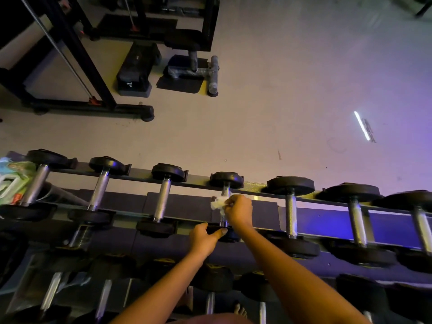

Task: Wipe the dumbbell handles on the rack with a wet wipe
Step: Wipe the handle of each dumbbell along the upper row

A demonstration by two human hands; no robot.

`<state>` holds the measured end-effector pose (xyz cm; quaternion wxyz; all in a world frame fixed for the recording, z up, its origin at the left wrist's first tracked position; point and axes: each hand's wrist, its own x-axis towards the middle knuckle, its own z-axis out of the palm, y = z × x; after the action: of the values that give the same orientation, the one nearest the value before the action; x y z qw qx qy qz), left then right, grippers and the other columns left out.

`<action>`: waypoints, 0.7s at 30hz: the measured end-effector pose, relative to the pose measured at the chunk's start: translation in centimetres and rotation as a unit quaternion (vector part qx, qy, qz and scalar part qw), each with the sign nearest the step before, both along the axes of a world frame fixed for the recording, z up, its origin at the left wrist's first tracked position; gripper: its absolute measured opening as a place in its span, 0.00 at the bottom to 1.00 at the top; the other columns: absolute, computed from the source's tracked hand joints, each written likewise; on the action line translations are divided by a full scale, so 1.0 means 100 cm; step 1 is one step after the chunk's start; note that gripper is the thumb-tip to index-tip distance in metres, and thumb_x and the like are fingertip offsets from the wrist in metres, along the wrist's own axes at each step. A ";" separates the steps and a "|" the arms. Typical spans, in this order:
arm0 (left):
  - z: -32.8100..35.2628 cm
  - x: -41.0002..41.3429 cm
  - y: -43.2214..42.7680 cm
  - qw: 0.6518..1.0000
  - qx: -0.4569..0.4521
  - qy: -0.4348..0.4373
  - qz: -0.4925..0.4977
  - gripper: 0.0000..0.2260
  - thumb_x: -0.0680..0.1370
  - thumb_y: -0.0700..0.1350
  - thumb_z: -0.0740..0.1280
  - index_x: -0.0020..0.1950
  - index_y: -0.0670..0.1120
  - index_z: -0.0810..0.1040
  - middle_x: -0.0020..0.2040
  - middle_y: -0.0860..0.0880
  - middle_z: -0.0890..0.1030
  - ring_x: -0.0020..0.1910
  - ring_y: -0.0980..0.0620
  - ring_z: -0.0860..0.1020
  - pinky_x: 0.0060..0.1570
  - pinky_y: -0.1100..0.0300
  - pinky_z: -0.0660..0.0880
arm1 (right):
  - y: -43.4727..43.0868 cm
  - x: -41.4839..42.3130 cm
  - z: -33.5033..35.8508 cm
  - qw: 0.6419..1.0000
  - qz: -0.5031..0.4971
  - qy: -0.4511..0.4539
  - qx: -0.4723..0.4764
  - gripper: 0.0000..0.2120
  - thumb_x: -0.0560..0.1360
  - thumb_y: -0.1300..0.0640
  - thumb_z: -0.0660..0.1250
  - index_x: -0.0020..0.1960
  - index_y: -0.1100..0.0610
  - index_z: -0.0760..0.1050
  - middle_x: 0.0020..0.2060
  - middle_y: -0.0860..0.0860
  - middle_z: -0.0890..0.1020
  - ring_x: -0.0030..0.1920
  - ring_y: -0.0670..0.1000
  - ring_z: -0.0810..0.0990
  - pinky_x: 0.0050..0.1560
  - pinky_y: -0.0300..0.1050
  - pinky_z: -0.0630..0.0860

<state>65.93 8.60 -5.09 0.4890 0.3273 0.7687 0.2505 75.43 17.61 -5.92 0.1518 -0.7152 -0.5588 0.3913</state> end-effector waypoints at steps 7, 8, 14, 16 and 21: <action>0.010 -0.001 -0.007 0.999 0.027 0.031 -0.034 0.15 0.74 0.49 0.73 0.56 0.42 0.82 0.51 0.43 0.84 0.51 0.46 0.80 0.45 0.58 0.73 | -0.041 0.011 0.010 0.997 -0.064 0.030 -0.028 0.04 0.69 0.66 0.72 0.42 0.58 0.83 0.39 0.53 0.83 0.43 0.51 0.82 0.48 0.48 0.82; 0.013 -0.003 -0.009 0.998 0.032 0.038 -0.043 0.14 0.75 0.48 0.72 0.57 0.41 0.82 0.52 0.43 0.83 0.52 0.45 0.80 0.45 0.60 0.71 | -0.042 0.011 0.014 0.996 -0.077 0.039 -0.027 0.05 0.69 0.66 0.72 0.42 0.58 0.83 0.40 0.54 0.84 0.44 0.51 0.83 0.49 0.47 0.81; 0.032 -0.008 -0.020 0.991 0.081 0.046 -0.092 0.14 0.75 0.43 0.72 0.59 0.40 0.80 0.54 0.44 0.82 0.53 0.47 0.80 0.47 0.64 0.70 | -0.061 0.023 0.037 0.982 -0.156 0.104 0.011 0.04 0.68 0.64 0.75 0.41 0.58 0.83 0.38 0.52 0.84 0.41 0.49 0.83 0.48 0.46 0.82; 0.035 -0.002 -0.025 0.987 0.100 0.055 -0.110 0.13 0.75 0.43 0.72 0.58 0.41 0.81 0.53 0.44 0.83 0.52 0.47 0.80 0.46 0.63 0.70 | -0.073 0.035 0.040 0.972 -0.192 0.131 0.027 0.04 0.67 0.63 0.77 0.40 0.57 0.83 0.38 0.53 0.85 0.41 0.50 0.84 0.47 0.47 0.82; 0.048 0.031 -0.029 0.981 0.133 0.081 -0.115 0.13 0.76 0.45 0.71 0.58 0.39 0.81 0.53 0.42 0.83 0.50 0.48 0.79 0.45 0.63 0.69 | -0.104 0.079 0.051 0.948 -0.250 0.189 0.049 0.05 0.66 0.63 0.77 0.42 0.58 0.84 0.38 0.54 0.85 0.43 0.54 0.84 0.47 0.49 0.82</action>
<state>69.01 5.66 -0.31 0.4029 0.4950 0.7227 0.2653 83.36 7.21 -0.80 0.3824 -0.7362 -0.3418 0.4414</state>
